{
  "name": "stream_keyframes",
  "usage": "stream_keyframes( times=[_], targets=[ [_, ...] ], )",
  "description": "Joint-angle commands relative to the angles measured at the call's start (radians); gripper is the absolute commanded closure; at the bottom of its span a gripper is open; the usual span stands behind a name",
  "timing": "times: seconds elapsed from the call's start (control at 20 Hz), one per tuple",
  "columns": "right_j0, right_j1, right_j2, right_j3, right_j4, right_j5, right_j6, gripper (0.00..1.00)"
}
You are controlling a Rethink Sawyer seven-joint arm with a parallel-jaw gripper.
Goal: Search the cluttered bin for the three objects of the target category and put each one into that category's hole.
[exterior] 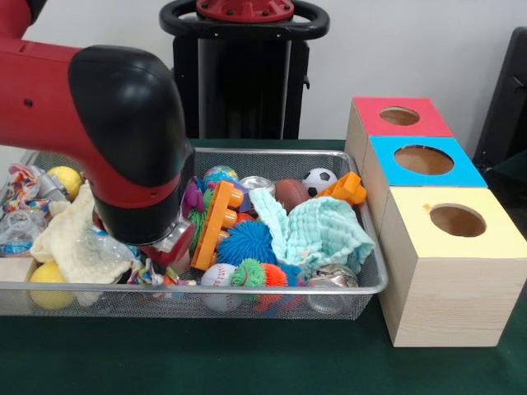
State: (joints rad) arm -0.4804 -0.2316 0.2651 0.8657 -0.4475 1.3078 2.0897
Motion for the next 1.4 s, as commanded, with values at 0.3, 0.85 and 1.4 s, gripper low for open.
stream_keyframes(
  times=[0.3, 0.85, 1.4],
  targets=[
    [0.032, -0.121, 0.023, 0.167, -0.02, -0.164, -0.118, 1.0],
    [0.047, -0.119, 0.012, 0.121, -0.024, -0.123, -0.114, 1.0],
    [0.061, -0.135, 0.007, 0.136, 0.01, -0.078, -0.058, 1.0]
  ],
)
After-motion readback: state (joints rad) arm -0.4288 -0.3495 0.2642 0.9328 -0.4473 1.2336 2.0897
